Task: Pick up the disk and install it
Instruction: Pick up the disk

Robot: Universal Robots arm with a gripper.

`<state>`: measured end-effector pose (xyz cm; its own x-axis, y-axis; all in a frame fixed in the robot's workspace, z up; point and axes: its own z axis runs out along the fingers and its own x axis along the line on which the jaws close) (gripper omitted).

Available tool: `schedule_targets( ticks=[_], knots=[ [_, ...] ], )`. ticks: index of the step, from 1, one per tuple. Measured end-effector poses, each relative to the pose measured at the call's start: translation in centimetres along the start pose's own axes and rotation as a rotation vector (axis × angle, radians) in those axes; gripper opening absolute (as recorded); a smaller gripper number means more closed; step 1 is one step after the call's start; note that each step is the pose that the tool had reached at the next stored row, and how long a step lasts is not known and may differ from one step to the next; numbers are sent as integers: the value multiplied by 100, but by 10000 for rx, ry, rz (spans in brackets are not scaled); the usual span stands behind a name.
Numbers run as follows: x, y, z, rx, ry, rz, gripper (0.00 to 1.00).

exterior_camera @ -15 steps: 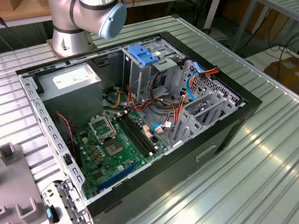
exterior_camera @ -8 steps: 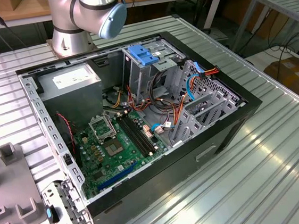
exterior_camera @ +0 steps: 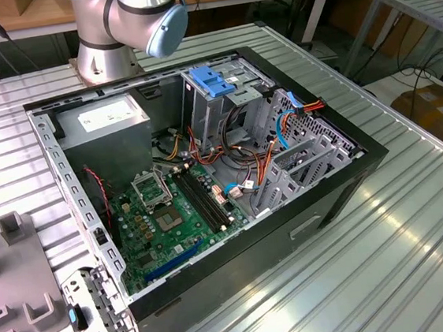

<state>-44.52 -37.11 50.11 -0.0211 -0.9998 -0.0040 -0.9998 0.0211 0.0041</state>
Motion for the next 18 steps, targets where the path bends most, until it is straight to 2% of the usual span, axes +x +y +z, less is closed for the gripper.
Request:
schedule_targets(
  ticks=[18],
  knots=[
    [-2, -77, 0, 0, 0, 0, 37]
  ],
)
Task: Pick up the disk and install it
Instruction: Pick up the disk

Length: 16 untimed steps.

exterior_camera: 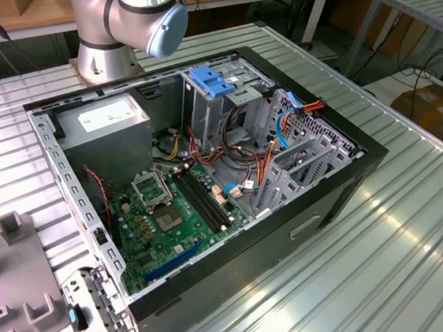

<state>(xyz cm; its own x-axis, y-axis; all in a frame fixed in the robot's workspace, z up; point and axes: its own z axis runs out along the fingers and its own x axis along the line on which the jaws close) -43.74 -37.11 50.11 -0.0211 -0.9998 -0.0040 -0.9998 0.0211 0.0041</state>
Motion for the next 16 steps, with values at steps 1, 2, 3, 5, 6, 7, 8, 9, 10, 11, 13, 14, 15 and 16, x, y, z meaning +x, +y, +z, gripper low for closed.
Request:
schedule_targets(
  ticks=[1, 2, 3, 5, 6, 7, 8, 9, 10, 11, 13, 14, 15, 16],
  knots=[
    [0, -4, 0, 1, 0, 0, 37],
    [0, -9, 0, 0, 0, 0, 37],
    [0, -16, 0, 1, 0, 0, 37],
    [-1, -27, 0, 1, 0, 0, 37],
    [-1, -31, 0, 0, 0, 0, 37],
    [-1, -36, 0, 1, 0, 0, 37],
    [-1, -40, 0, 0, 0, 0, 37],
    [-1, -45, 1, 1, -1, 0, 37],
    [-1, -49, 0, 1, 0, 0, 37],
    [-1, -56, 0, 0, 0, 0, 37],
    [-1, -65, 0, 1, 0, 0, 37],
    [-1, -70, 0, 1, 0, 0, 37],
    [-2, -77, 0, 0, 0, 0, 37],
    [-2, -81, 0, 1, 0, 0, 37]
  ],
)
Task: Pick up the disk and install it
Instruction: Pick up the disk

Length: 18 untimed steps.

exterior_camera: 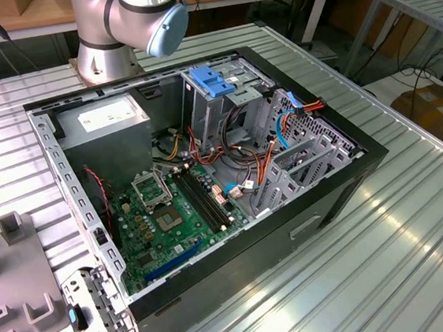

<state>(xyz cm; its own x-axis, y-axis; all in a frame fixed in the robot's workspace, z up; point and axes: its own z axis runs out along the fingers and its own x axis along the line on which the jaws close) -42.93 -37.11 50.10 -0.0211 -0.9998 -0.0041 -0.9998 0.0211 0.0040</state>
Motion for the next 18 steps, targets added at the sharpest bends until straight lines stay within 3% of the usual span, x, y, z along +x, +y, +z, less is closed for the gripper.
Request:
schedule_targets(
  ticks=[18],
  knots=[
    [-2, -114, -1, 0, 0, 0, 37]
  ],
)
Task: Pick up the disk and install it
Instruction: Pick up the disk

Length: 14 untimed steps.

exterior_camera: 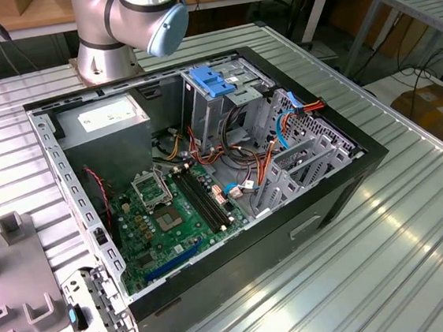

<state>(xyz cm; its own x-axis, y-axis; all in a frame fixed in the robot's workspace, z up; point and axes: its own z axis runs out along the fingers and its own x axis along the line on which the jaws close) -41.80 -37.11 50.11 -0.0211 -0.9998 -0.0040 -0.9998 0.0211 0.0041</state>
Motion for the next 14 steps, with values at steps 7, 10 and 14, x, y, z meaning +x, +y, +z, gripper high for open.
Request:
schedule_targets(
  ticks=[7, 10, 14],
  knots=[
    [-1, -53, 0, 0, 0, 0, 37],
    [-2, -80, 0, 0, 0, 0, 37],
    [-2, -101, 0, 1, -1, 0, 37]
  ],
)
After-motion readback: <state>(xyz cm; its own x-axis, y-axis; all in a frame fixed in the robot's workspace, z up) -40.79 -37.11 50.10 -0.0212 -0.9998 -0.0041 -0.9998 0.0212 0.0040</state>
